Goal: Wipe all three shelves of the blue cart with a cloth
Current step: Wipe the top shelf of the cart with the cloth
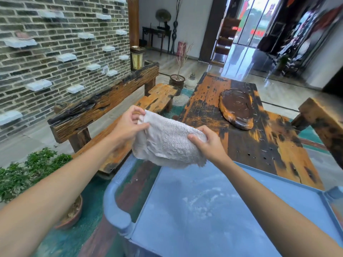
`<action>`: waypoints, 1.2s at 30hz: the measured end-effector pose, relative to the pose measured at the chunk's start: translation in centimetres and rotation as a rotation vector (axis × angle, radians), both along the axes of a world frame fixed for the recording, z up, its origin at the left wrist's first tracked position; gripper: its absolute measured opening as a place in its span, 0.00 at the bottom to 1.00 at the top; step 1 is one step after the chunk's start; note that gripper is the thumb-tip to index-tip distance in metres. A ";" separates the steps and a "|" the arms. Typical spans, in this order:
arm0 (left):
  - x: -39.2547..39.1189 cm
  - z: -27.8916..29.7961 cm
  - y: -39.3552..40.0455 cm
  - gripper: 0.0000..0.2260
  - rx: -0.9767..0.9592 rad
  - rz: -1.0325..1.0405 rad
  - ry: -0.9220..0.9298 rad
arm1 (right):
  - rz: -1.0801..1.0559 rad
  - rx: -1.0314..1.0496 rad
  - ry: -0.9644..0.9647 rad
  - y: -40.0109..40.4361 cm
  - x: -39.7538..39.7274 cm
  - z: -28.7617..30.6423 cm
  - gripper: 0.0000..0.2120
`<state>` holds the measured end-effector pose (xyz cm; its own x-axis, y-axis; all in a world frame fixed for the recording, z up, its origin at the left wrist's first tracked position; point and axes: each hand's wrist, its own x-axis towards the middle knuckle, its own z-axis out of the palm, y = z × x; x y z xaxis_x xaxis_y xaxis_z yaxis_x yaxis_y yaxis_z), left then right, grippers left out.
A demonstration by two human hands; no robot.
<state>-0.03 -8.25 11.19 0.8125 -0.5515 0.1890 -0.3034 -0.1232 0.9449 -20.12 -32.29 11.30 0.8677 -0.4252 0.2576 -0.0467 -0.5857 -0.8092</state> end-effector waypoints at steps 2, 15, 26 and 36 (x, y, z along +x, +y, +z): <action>-2.3 1.1 -1.0 0.25 -0.006 -0.031 0.025 | -0.014 -0.027 -0.015 -0.7 -2.5 1.0 0.08; -15.9 -1.1 -2.4 0.07 0.162 -0.268 0.133 | -0.131 0.001 0.043 -1.0 -19.0 -1.5 0.09; -21.2 -3.3 -1.6 0.05 0.222 -0.066 0.099 | -0.117 0.013 0.090 1.8 -23.0 -3.9 0.09; -21.5 -9.7 3.7 0.06 0.492 0.028 0.039 | -0.066 -0.032 0.291 4.8 -21.6 -11.0 0.07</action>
<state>-21.55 -4.58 1.47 0.8296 -0.5455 -0.1191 -0.2592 -0.5653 0.7831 -41.72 -27.46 0.26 0.8780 -0.4784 0.0163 -0.3127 -0.5989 -0.7372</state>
